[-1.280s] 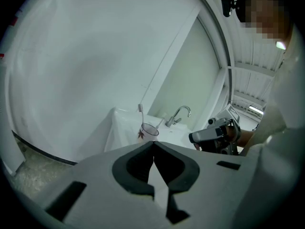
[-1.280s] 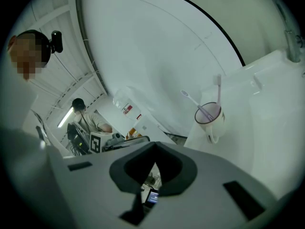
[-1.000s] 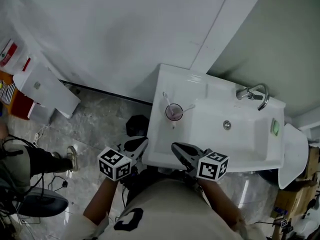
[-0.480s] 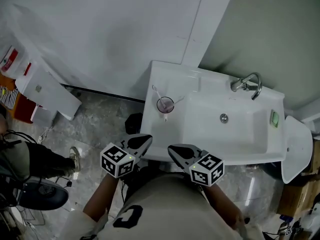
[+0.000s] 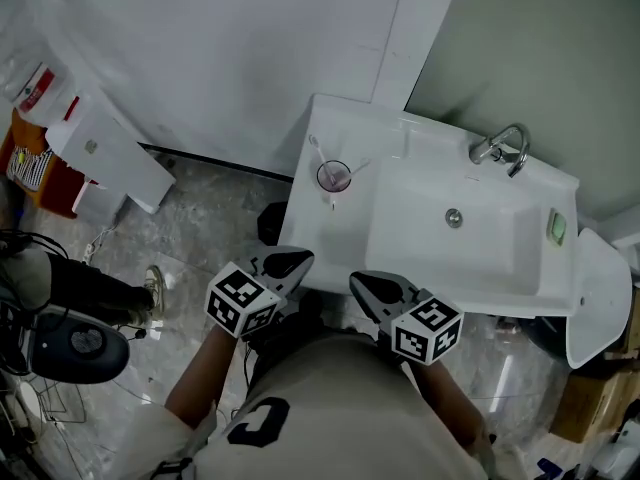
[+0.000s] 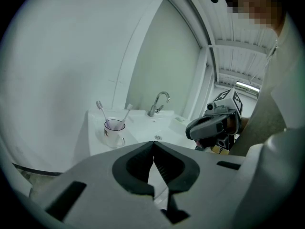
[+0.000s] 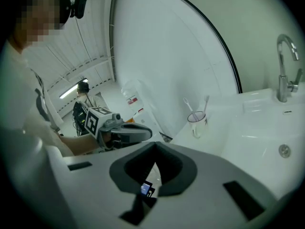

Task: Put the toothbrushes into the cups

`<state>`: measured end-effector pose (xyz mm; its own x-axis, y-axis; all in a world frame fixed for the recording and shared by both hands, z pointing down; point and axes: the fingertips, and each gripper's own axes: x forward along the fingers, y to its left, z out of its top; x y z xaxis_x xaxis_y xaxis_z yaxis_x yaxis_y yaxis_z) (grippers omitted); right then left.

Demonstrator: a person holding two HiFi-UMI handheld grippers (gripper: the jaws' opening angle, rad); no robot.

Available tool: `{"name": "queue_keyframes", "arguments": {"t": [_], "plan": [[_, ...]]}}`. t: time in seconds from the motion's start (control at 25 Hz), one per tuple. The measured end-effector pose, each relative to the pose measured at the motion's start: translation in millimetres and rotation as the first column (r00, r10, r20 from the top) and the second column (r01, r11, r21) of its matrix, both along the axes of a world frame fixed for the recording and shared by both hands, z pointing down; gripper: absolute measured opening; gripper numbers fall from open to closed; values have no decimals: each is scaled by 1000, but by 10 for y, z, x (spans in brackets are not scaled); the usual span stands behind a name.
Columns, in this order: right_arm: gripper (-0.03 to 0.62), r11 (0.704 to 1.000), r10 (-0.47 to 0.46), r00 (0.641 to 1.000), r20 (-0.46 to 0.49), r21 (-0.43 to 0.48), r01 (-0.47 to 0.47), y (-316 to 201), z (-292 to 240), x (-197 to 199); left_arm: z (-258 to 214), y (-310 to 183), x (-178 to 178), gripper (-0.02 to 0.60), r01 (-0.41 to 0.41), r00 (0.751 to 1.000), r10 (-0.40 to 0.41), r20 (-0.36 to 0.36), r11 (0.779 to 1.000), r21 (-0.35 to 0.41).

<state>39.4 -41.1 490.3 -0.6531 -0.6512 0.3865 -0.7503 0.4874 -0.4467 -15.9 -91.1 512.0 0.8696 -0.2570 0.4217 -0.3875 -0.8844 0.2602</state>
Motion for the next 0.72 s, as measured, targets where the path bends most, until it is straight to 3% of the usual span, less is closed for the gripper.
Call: {"name": "queue_keyframes", "arguments": {"t": [0.44, 0.72], "plan": [[11, 998, 55, 994, 99, -42, -51, 553, 72, 221, 111, 678, 254, 20, -22, 999, 24, 45, 999, -41], [11, 999, 29, 989, 145, -40, -23, 851, 58, 262, 47, 881, 157, 20, 44, 997, -43, 71, 999, -10]]}}
